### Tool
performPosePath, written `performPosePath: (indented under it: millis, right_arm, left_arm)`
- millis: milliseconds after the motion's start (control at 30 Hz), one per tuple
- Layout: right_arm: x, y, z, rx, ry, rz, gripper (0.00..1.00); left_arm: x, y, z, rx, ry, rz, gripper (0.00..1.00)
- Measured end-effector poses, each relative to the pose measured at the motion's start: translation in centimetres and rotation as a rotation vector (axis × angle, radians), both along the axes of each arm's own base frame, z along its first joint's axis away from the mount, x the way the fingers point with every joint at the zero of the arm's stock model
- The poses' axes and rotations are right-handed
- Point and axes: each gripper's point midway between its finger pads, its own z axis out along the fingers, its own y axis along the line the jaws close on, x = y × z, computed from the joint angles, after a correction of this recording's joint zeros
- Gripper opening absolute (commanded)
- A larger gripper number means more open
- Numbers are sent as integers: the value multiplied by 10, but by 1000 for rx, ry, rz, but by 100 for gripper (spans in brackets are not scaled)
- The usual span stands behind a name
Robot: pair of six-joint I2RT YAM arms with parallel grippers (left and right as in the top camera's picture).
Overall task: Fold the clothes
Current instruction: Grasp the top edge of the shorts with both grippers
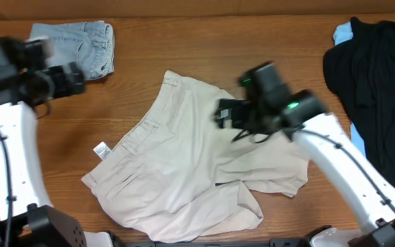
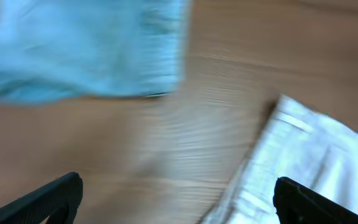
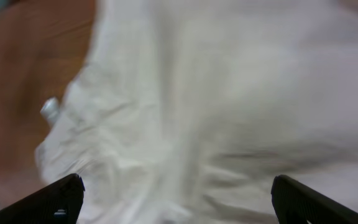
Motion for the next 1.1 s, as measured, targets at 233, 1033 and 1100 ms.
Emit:
performPosePath:
  millis: [233, 1033, 1100]
  right_arm:
    - [15, -97, -16, -151, 79, -264, 100]
    - [-15, -151, -81, -305, 191, -311, 96]
    - [-23, -152, -90, -313, 216, -306, 96]
  left_arm:
    - [34, -138, -8, 59, -61, -378, 100]
    - [39, -263, -188, 103, 226, -655, 100]
    - [39, -261, -194, 111, 239, -650, 100]
